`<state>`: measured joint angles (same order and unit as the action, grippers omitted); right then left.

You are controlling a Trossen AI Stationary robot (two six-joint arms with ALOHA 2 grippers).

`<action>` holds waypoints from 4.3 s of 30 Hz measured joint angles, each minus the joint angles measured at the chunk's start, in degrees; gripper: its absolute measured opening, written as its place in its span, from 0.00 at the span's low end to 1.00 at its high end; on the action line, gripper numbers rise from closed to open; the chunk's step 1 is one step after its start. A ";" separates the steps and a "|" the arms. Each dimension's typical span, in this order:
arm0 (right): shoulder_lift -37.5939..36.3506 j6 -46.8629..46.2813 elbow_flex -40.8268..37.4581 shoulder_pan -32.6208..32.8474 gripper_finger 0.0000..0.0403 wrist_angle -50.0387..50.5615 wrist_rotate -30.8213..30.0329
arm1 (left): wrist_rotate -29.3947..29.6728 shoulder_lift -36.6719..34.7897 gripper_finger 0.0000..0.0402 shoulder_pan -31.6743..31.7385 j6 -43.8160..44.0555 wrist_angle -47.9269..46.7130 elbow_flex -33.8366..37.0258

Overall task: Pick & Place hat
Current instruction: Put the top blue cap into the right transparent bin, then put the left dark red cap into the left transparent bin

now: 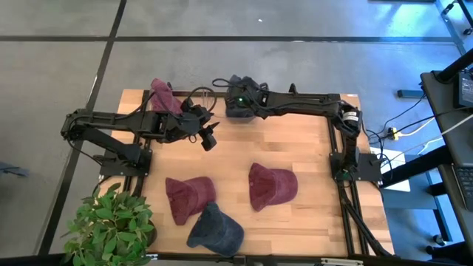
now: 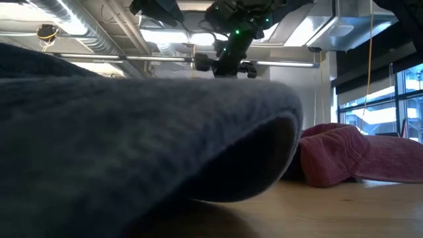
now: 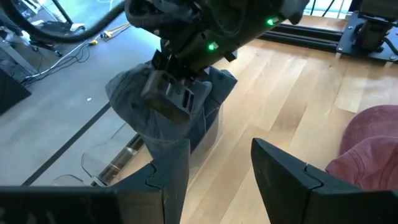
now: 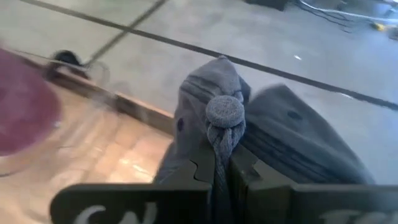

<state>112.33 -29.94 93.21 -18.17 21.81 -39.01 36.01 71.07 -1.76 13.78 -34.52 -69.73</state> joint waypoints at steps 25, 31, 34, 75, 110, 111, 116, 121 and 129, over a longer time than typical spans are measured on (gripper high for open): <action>-3.13 13.52 0.00 -1.88 0.51 2.34 3.45 | -0.02 0.00 0.42 0.00 0.00 0.00 0.00; -9.11 20.36 0.13 -2.21 0.52 11.56 19.76 | -0.04 0.00 0.41 0.00 0.00 -0.04 0.00; -10.40 26.78 0.13 -2.59 0.52 19.14 28.05 | -0.04 0.00 0.42 -0.01 0.01 -0.03 0.00; -5.59 28.25 -0.02 -3.49 0.02 28.56 40.70 | 0.03 0.07 0.41 0.00 0.48 -0.04 0.00; -12.41 28.79 -0.02 -1.42 0.49 31.69 27.40 | 0.24 0.07 0.41 0.00 8.67 -6.92 0.00; -13.48 28.70 0.00 -1.40 0.51 31.48 26.63 | -0.47 0.07 0.41 0.00 9.87 -8.17 0.00; -19.51 28.21 0.02 -0.70 0.57 31.92 25.65 | -11.79 0.07 0.41 -0.02 21.30 -15.75 0.00; -26.52 27.17 -5.70 3.27 0.58 28.80 27.67 | -21.66 0.16 0.41 -2.97 41.86 -23.95 -0.01; -37.00 25.58 -24.58 8.19 0.57 11.81 34.65 | -22.12 6.80 0.39 -13.39 71.83 -36.52 -0.04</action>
<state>75.33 -4.36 68.63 -9.98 33.61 -4.36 13.89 77.87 -15.15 85.61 -71.05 -69.78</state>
